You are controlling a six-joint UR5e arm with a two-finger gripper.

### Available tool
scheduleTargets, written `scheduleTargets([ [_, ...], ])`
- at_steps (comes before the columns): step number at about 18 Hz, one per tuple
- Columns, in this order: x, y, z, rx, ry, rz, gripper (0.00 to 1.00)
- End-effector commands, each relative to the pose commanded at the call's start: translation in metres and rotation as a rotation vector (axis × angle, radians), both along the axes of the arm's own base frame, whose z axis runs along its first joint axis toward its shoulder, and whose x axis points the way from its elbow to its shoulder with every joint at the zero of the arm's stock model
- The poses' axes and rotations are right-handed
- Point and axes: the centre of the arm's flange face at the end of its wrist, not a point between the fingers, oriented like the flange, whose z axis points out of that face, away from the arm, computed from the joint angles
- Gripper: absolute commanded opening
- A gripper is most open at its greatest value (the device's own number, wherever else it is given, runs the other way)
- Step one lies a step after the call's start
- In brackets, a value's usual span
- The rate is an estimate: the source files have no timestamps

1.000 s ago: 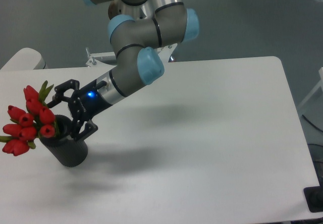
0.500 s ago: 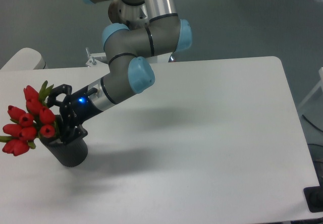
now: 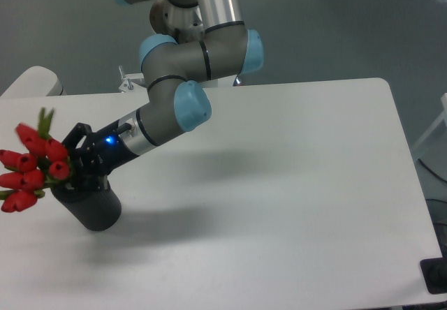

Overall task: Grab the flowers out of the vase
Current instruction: 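Close the gripper around the red tulip stems at the vase rim, then lift the gripped tulips straight up out of the black vase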

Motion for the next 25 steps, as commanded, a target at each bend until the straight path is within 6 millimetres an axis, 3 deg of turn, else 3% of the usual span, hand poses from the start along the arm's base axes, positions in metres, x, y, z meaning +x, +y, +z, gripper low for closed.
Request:
scheduleTargets([
  [4,-0.006,-0.004,0.005,0.015,-0.008,0.013,0.06],
  [12,-0.021,-0.020,0.051,0.086,-0.082,0.076,0.06],
  [25,-0.044,-0.030,0.086,0.222,-0.191,0.102,0.06],
])
